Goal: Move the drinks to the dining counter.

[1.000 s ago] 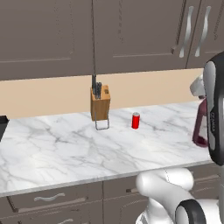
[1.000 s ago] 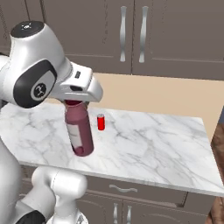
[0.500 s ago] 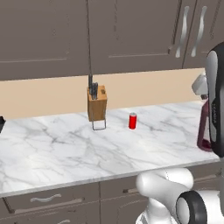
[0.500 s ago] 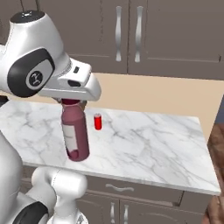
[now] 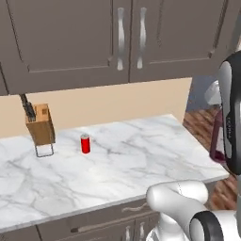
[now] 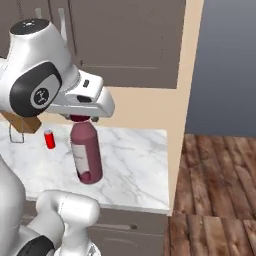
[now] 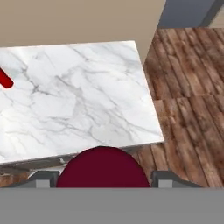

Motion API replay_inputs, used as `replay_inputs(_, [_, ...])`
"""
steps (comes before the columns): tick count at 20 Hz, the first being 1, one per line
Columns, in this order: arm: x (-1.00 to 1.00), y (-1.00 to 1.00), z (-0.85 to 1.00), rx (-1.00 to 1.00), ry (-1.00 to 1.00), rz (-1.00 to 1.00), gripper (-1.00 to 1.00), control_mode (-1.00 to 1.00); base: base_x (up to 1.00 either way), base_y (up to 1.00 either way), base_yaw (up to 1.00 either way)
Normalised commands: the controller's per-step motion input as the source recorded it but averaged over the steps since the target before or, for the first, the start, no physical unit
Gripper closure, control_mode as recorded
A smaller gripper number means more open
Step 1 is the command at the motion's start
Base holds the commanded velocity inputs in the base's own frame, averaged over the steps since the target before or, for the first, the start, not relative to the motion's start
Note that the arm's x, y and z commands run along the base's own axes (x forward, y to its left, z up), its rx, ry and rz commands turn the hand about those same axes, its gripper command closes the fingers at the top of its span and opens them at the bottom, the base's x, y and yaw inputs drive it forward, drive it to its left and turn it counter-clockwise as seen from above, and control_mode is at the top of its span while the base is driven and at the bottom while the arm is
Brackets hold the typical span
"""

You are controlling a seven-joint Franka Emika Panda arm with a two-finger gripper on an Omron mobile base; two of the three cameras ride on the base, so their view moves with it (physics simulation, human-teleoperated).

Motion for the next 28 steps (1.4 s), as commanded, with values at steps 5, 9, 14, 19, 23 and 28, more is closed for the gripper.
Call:
replay_inputs(5, [0.00, 0.00, 0.00, 0.00, 0.00, 0.00, 1.00, 1.00, 0.02, -0.41, -0.90])
replay_inputs(9, [0.00, 0.00, 0.00, 0.00, 0.00, 0.00, 1.00, 1.00, 0.00, 0.00, -1.00])
replay_inputs(14, [0.00, 0.00, 0.00, 0.00, 0.00, 0.00, 1.00, 1.00, 0.00, 0.00, -1.00])
replay_inputs(19, [0.00, 0.00, 0.00, 0.00, 0.00, 0.00, 1.00, 1.00, 0.00, 0.00, -1.00])
replay_inputs(23, [0.00, 0.00, 0.00, 0.00, 0.00, 0.00, 1.00, 1.00, 0.00, 0.00, -1.00])
replay_inputs(28, [0.00, 0.00, 0.00, 0.00, 0.00, 0.00, 1.00, 1.00, 0.00, 0.00, -1.00])
